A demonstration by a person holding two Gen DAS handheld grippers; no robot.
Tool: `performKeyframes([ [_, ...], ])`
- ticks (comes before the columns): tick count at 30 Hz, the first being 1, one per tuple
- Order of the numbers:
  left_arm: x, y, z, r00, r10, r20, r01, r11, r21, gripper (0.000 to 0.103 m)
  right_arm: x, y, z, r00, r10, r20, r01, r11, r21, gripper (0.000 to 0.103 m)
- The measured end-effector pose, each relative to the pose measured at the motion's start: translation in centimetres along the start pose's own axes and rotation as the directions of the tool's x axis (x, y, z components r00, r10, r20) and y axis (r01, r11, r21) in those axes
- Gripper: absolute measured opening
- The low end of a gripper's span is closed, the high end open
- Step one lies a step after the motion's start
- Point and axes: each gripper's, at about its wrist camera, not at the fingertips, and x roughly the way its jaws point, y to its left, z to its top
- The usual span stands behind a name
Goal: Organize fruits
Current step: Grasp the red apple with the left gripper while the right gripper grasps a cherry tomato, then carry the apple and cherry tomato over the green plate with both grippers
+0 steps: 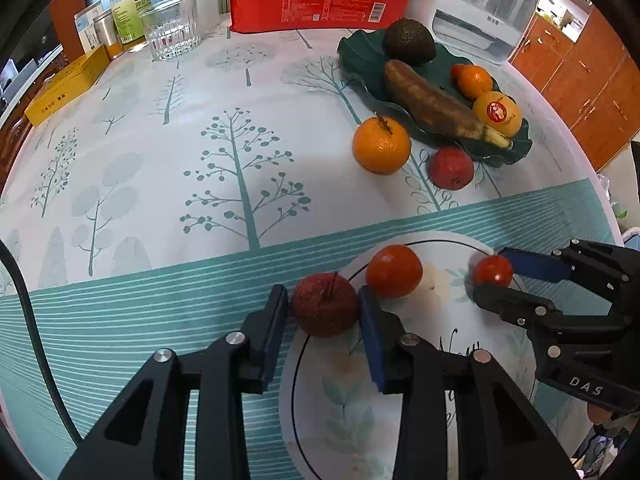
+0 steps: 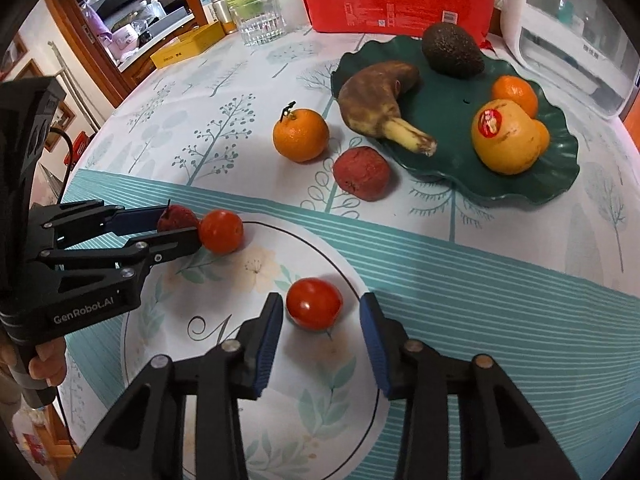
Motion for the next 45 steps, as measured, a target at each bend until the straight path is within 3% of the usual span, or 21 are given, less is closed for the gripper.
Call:
performKeyframes([
  [3, 0.0, -0.1, -0.1, 1.0, 0.003, 0.007, -0.003, 1.0, -0.009, 0.032, 0.1, 0.1, -0.1, 1.0, -0.01, 0.01, 0.01, 1.0, -0.017, 0.028],
  [18, -0.6, -0.5, -1.0, 1.0, -0.004, -0.011, 0.003, 0.998, -0.064, 0.031, 0.1, 0.2, -0.2, 1.0, -0.01, 0.005, 0.01, 1.0, -0.019, 0.027],
  [27, -3.3, -2.1, -0.9, 1.0, -0.019, 0.002, 0.019, 0.998, -0.063, 0.031, -1.8, 0.8, -0.6, 1.0, 0.011, 0.017, -0.01, 1.0, -0.029, 0.027],
  [34, -7.6, -4.3, 1.6, 0.998, -0.018, 0.052, 0.019, 1.0, -0.016, 0.031, -5.7, 0.6, 0.3, 0.997, -0.001, 0.08, 0.005, 0.998, -0.056, 0.027],
  [45, -14.7, -7.4, 8.6, 0.986, 0.045, 0.158, -0.062, 0.992, 0.106, 0.031, -15.0, -3.2, 6.0, 0.971, -0.04, 0.234, 0.048, 0.998, -0.029, 0.027],
])
